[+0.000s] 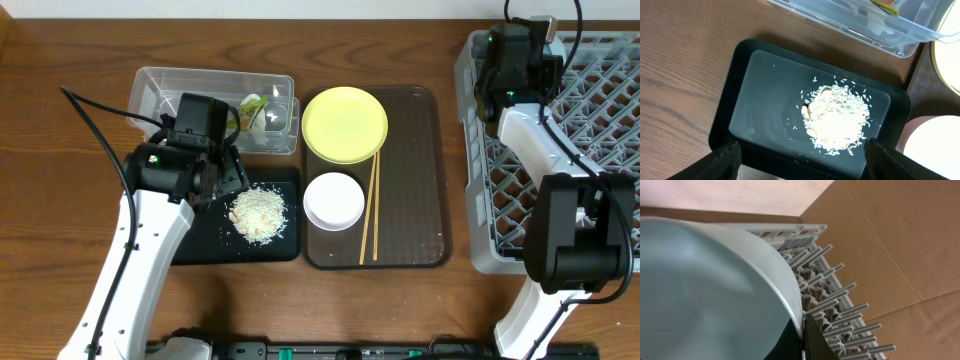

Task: Sort waste into correct bins and load items into the dishwasher rack

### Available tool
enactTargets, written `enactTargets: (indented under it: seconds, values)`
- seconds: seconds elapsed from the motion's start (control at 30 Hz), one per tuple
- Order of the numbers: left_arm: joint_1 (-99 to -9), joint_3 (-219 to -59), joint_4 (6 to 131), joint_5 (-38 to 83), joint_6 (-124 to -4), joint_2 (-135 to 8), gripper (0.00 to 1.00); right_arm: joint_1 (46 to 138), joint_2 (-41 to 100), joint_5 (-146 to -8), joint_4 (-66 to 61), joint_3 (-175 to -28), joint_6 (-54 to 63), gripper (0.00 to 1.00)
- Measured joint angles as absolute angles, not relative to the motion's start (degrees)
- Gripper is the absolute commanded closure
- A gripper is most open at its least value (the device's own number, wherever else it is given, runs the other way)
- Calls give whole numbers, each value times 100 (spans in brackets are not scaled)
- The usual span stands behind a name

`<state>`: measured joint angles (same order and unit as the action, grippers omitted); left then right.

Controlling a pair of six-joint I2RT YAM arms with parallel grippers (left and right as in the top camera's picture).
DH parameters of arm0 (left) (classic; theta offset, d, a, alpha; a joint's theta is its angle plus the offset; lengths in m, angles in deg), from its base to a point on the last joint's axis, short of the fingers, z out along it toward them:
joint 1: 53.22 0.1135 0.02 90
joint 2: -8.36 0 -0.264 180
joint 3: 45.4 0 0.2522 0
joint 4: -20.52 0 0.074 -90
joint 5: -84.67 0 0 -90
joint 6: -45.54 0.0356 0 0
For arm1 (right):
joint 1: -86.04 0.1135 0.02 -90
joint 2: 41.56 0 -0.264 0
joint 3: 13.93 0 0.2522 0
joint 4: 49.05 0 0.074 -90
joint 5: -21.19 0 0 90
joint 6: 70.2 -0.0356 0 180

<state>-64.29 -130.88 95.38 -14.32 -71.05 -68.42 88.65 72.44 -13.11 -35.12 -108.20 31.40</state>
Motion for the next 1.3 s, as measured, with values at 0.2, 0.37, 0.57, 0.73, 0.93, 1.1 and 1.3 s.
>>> enactTargets:
  seconds: [0.2, 0.37, 0.57, 0.73, 0.93, 1.1, 1.3]
  values:
    - [-6429, -13088, 9540, -1432, -7125, -6842, 19, 8891, 7244, -1254, -3326, -10822, 2926, 99]
    - [-6429, -13088, 9538, -1432, -7125, -6842, 19, 8994, 7244, -1226, -3090, -10826, 2775, 99]
    - [-6429, -13088, 9538, -1432, -7127, -6842, 19, 9162, 7244, -1208, -2651, -10833, 2478, 99]
    - [-6429, -13088, 9538, -1432, -7127, -6842, 19, 9269, 7242, -1162, -2234, -10844, 2202, 99]
    - [-6429, -13088, 9540, -1432, -7127, -6842, 18, 9440, 7148, -1975, -1241, -10857, 2008, 82]
    - [-6429, -13088, 9538, -1432, -7127, -6842, 18, 9573, 6793, -2994, -684, -10828, 1981, 73]
    - [-6429, -13088, 9540, -1432, -7127, -6842, 18, 9813, 5884, -4738, -242, -10826, 1630, 68]
